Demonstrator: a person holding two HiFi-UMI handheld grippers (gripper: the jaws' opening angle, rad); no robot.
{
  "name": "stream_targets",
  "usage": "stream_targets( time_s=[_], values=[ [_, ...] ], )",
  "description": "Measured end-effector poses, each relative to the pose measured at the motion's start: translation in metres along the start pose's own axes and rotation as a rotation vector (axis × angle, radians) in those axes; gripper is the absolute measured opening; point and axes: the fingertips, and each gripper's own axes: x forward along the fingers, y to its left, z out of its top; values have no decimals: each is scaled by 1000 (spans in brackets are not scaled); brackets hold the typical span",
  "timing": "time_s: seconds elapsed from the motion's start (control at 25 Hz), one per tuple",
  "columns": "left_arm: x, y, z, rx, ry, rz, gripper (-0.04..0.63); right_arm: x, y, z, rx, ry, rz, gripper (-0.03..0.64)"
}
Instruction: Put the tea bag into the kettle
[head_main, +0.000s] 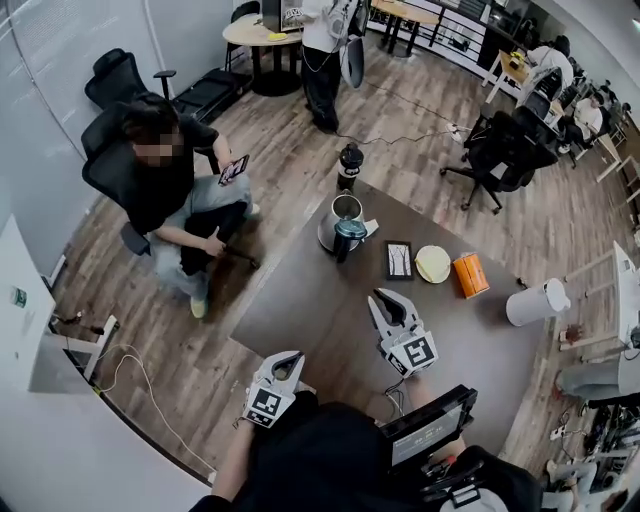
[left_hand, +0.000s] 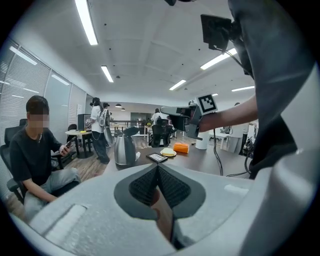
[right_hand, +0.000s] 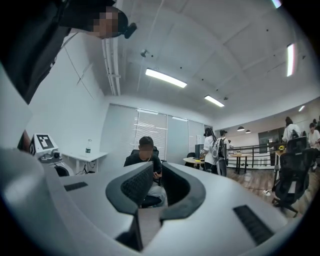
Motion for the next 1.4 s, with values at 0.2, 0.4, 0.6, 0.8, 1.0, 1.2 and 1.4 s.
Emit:
stream_targets(
  time_s=[0.2,0.4,0.6,0.8,1.0,1.2,1.4],
  values=[
    [20,-23,9,24,18,-94,3,-30,21,5,-34,-62,-15,43],
    [35,-48,19,58,28,-196,3,-70,37,5,-38,-64,-77,28],
    [68,-78,35,105,11,-306,3,-113,31,11,-17,-79,-165,26],
    [99,-116,56,145,-10,-431,3,-160,17,12,-4,-41,-279,27],
    [124,-161,75,172,-29,-542,3,-206,7,9,-4,6,-365,26],
    [148,-214,97,185,-54,-648,3,-258,-12,10,24,50,-462,26],
    [167,-277,114,211,-83,-745,3,-319,-34,3,66,96,-565,26]
  ],
)
